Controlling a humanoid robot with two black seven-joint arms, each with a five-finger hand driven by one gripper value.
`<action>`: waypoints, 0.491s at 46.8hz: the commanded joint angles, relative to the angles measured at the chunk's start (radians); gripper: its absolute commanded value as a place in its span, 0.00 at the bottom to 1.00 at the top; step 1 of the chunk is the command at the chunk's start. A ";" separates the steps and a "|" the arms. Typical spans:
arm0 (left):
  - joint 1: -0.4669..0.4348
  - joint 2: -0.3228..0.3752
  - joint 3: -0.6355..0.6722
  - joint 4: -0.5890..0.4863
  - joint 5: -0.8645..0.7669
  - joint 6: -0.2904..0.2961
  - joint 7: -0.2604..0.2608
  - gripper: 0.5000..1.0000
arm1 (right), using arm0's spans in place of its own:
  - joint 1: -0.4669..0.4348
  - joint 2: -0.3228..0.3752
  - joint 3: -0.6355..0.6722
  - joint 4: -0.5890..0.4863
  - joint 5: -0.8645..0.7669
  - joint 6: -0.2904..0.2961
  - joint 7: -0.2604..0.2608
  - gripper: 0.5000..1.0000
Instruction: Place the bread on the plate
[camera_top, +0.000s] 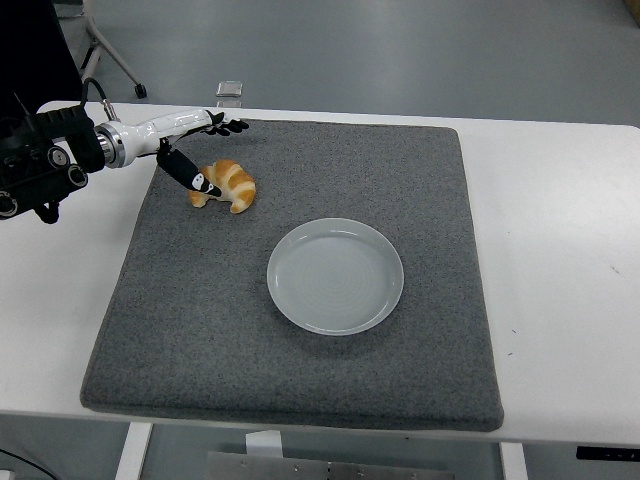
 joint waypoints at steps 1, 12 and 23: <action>0.002 -0.006 0.000 0.001 0.070 0.026 0.000 0.98 | 0.000 0.000 0.000 0.000 0.000 -0.001 0.000 0.86; 0.000 -0.015 0.066 0.004 0.094 0.075 0.002 0.98 | 0.000 0.000 0.000 -0.001 0.000 0.000 0.000 0.86; 0.009 -0.042 0.086 0.018 0.094 0.121 0.005 0.98 | -0.002 0.000 0.000 0.000 0.000 0.000 0.000 0.86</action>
